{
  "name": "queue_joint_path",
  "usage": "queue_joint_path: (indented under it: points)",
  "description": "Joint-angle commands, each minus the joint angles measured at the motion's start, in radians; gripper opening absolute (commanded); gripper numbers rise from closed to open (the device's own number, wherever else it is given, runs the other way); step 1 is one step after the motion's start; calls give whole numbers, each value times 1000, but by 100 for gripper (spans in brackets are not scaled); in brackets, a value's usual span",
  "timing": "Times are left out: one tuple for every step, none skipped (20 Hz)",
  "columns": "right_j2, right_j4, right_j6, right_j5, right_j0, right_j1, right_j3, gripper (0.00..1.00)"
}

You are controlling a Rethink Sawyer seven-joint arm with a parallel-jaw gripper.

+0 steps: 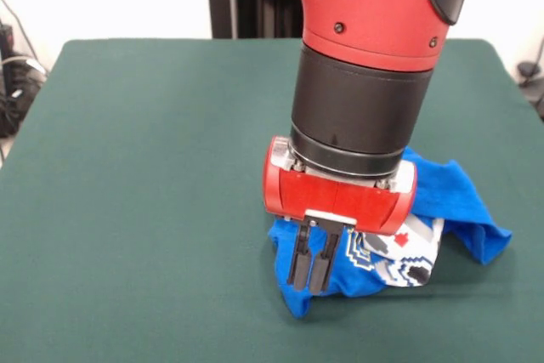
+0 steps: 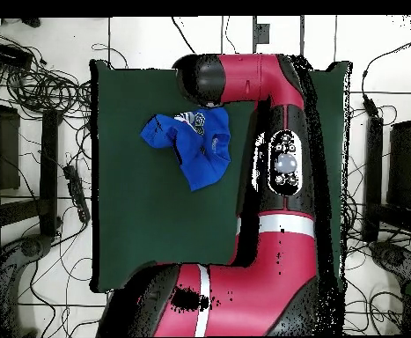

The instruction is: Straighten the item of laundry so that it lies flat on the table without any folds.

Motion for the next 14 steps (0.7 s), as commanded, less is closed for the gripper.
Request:
queue_joint_path:
  points:
    - [59, -30, -102, -40, 11, 64, 172, 0]
    - [58, -31, -99, -48, 11, 66, 176, 0]
    - [56, -32, -95, -52, 11, 66, 178, 0]
    - [57, -34, -97, -61, 11, 66, 178, 0]
    - [56, -33, -89, -67, 11, 66, 180, 0]
    - [50, -39, -86, -72, 15, 67, 175, 0]
    - [45, -41, -78, -74, 17, 67, 173, 0]
    - [39, -44, -68, -76, 21, 66, 173, 0]
    - [35, -46, -65, -77, 23, 66, 171, 100]
    - [27, -52, -59, -79, 28, 66, 168, 100]
    - [20, -57, -52, -81, 33, 66, 165, 100]
    - [6, -71, -43, -96, 43, 62, 171, 100]
    - [3, -73, -39, -99, 45, 61, 172, 100]
    - [2, -74, -39, -98, 46, 61, 172, 100]
